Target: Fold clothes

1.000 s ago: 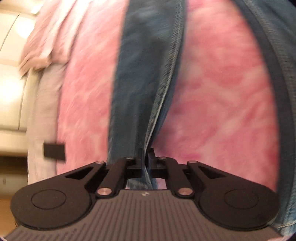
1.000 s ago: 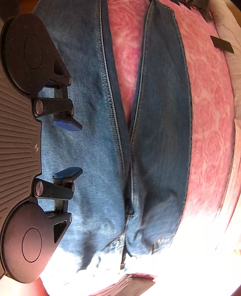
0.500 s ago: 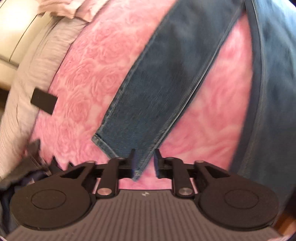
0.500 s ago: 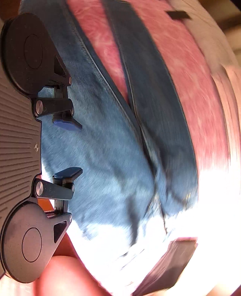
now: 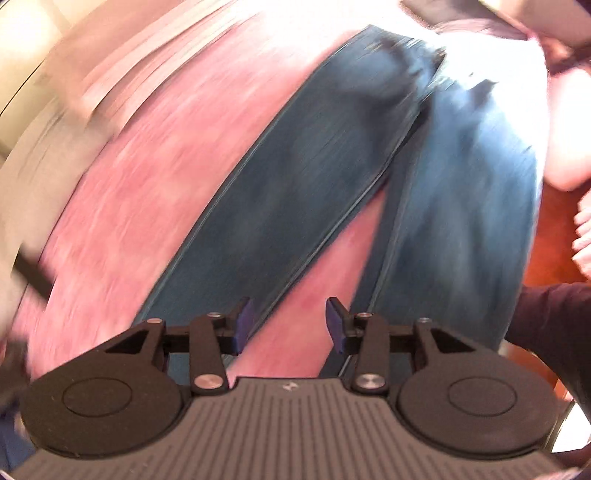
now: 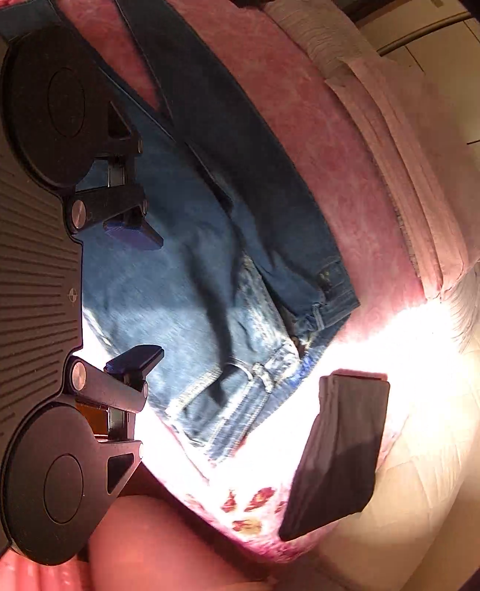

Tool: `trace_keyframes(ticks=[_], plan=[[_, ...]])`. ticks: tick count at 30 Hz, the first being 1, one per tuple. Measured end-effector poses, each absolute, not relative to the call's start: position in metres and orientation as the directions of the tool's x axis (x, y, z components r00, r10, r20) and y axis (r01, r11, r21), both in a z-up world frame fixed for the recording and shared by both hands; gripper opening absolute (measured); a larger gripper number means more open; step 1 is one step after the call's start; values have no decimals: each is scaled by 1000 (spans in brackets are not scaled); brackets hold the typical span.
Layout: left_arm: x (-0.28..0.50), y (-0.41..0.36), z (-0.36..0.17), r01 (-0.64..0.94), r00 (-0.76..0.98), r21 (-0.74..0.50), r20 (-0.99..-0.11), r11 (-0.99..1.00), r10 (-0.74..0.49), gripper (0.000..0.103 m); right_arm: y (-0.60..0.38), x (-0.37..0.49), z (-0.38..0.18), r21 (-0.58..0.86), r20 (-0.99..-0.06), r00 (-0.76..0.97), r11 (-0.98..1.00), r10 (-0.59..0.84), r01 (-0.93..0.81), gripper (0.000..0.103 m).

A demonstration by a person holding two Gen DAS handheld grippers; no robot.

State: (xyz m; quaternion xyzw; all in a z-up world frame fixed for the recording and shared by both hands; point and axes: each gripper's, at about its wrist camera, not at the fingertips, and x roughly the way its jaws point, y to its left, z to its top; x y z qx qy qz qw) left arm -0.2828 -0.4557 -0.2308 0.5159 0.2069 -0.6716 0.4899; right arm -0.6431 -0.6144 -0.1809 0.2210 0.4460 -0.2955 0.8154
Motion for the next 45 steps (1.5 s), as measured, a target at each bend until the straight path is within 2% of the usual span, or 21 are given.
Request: trace_keyframes(ticks=[3,7,9,11,16,20,21,23,24,28,35,37,38,41,45], plan=[[-354,-502,-236,833,-25,241,-883,-498,-469,39,-698,-625,-194,129,-848,475,778,-234,614,60],[-447,-566,-263,795,-50,240,-889,-557,-454,39,-803,-577,-240,227,-847,527,852,-67,472,59],[-486,-594,-282,777,-56,234,-899,-584,-434,39,-845,-551,-268,282,-849,527,867,26,411,48],[-518,-617,-300,752,-54,240,-906,-614,-420,39,-876,-528,-294,335,-850,515,865,106,375,45],[-545,-647,-329,712,-39,244,-923,-658,-384,40,-910,-492,-340,381,-851,475,886,224,263,45],[-555,-663,-348,690,-24,237,-937,-684,-349,44,-919,-487,-349,416,-832,478,887,283,199,45],[-558,-667,-352,684,-20,235,-940,-690,-340,46,-922,-488,-350,431,-830,473,879,296,206,30],[-559,-671,-356,682,-20,234,-941,-693,-337,48,-928,-488,-350,450,-829,463,865,312,222,12],[-559,-672,-355,680,-25,236,-939,-694,-344,48,-931,-488,-348,451,-832,457,864,316,224,7],[-570,-682,-358,674,-54,230,-933,-702,-357,45,-937,-488,-329,367,-845,474,914,248,175,3],[-574,-684,-362,670,-52,218,-940,-709,-338,46,-928,-502,-337,358,-836,503,912,218,201,7],[-571,-680,-358,676,-51,220,-938,-704,-342,46,-927,-516,-332,373,-832,506,904,227,208,13],[-571,-678,-356,679,-51,219,-938,-700,-342,46,-926,-522,-329,380,-830,507,900,232,211,20],[-572,-673,-356,690,-51,212,-940,-692,-338,46,-924,-543,-321,402,-824,511,888,246,221,49],[-577,-669,-362,686,-40,222,-940,-693,-340,49,-914,-554,-324,395,-830,491,901,265,180,50]])
